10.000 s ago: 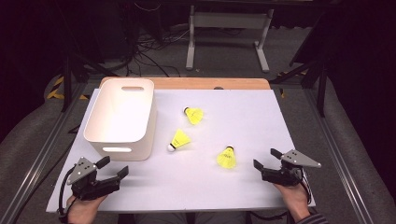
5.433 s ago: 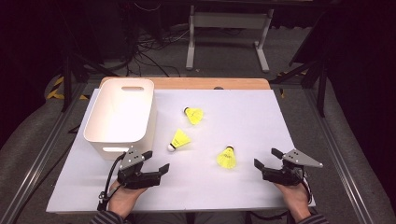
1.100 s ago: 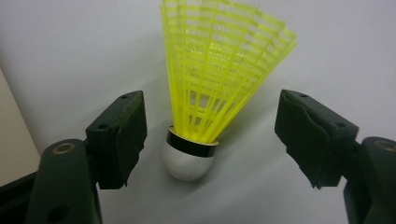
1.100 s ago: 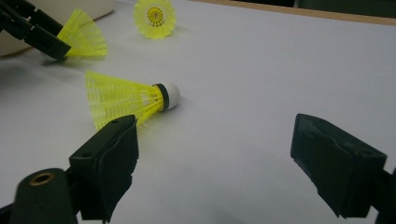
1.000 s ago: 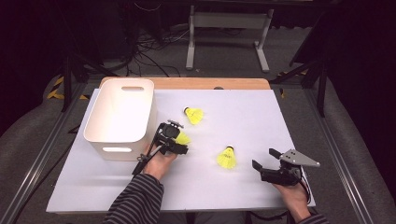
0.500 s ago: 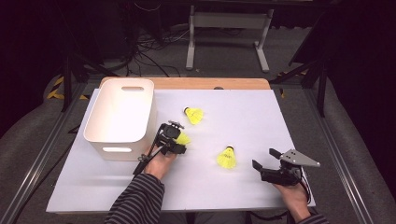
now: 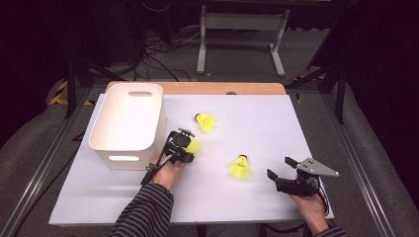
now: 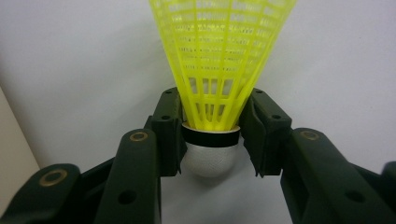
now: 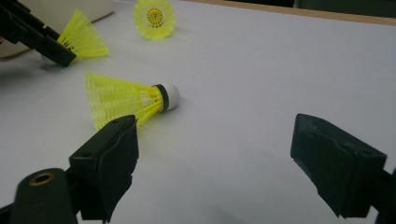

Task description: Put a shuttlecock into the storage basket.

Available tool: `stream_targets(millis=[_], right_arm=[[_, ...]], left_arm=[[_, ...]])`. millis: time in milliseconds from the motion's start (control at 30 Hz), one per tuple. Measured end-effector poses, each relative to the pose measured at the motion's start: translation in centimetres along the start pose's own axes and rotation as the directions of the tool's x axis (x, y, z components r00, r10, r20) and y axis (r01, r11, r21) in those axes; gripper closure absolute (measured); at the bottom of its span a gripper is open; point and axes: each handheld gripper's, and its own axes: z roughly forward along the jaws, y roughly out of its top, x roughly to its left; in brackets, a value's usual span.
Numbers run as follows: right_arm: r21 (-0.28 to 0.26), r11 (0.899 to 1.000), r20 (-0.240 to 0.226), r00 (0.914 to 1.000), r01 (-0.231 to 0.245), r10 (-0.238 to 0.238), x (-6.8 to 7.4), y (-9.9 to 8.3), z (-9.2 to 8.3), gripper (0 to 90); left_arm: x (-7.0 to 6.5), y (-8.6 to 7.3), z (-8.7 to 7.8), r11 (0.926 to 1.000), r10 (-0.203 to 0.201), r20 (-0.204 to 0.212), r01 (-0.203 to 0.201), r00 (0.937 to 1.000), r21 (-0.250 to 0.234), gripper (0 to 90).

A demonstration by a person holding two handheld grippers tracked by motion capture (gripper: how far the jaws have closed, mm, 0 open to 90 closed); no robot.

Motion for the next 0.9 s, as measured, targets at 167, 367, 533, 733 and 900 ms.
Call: stream_targets(millis=[167, 367, 533, 733, 900], right_arm=[[0.002, 1.0, 0.001, 1.0, 0.001, -0.001, 0.0, 0.0, 0.1, 15.9], [0.002, 1.0, 0.005, 1.0, 0.007, -0.007, 0.0, 0.0, 0.0, 15.9], [-0.006, 1.0, 0.005, 1.0, 0.0, 0.0, 0.0, 0.0, 0.0, 16.1], [-0.012, 1.0, 0.007, 1.0, -0.001, 0.001, 0.0, 0.0, 0.0, 16.2], [-0.011, 1.0, 0.005, 1.0, 0.001, -0.001, 0.0, 0.0, 0.0, 16.2]], left_arm=[[-0.1, 0.0, 0.0, 1.0, 0.007, -0.003, -0.007, 1.0, -0.005, 63.7], [-0.1, 0.0, -0.1, 0.9998, 0.018, -0.006, -0.018, 0.9998, -0.009, 64.4], [-0.2, 0.0, -0.2, 0.9998, 0.018, -0.006, -0.018, 0.9998, -0.008, 64.4], [-0.2, -0.1, -0.6, 0.9997, 0.022, 0.007, -0.022, 0.9997, -0.008, 64.5], [-0.2, -0.2, -1.1, 0.9996, 0.024, 0.019, -0.024, 0.9995, -0.013, 64.6]])
